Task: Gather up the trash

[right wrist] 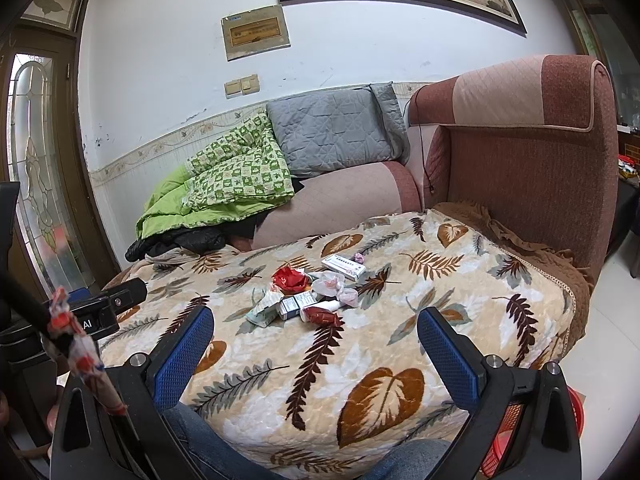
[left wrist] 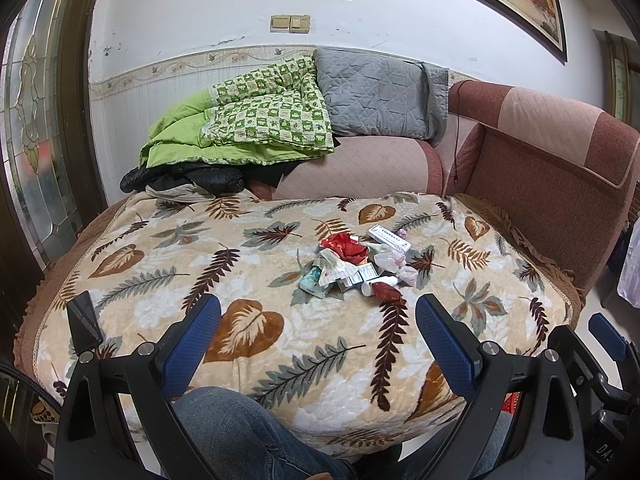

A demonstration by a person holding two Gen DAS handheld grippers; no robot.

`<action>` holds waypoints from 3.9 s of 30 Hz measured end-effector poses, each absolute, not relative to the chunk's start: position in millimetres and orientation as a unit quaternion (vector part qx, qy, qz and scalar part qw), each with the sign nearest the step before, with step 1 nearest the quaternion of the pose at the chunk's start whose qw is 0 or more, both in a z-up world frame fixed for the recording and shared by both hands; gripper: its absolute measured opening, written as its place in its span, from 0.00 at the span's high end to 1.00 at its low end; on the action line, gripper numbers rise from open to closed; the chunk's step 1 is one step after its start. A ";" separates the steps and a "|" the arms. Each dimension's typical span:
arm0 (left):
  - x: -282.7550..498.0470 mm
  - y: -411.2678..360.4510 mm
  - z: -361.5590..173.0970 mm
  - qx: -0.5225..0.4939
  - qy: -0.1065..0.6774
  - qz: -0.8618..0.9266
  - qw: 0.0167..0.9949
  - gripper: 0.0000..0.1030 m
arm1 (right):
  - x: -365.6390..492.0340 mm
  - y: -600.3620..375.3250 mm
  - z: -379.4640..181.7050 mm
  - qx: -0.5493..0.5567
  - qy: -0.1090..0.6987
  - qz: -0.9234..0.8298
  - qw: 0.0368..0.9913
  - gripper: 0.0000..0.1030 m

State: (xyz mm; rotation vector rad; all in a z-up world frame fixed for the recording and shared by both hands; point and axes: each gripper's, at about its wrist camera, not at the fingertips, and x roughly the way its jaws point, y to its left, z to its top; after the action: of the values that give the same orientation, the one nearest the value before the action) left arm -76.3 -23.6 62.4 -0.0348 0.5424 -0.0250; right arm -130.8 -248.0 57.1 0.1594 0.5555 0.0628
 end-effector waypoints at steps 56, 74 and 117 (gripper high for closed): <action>142.8 1.7 -5.7 -0.063 0.428 -0.098 0.896 0.06 | 77.4 -231.8 -74.0 0.108 0.382 0.109 0.911 0.06; 278.1 -30.8 -125.2 -0.077 0.567 -0.110 0.813 0.51 | 139.2 -238.9 -197.5 0.137 0.482 0.107 0.859 0.45; -43.5 -140.6 44.2 -0.045 0.371 -0.328 0.868 0.66 | -121.7 -341.1 19.3 0.204 0.289 0.010 0.935 0.49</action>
State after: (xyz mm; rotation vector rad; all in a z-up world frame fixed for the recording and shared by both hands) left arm -43.5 -140.6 44.2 -0.0950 0.7776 -0.6857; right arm -121.7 -341.1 19.3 0.4172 0.5901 0.0205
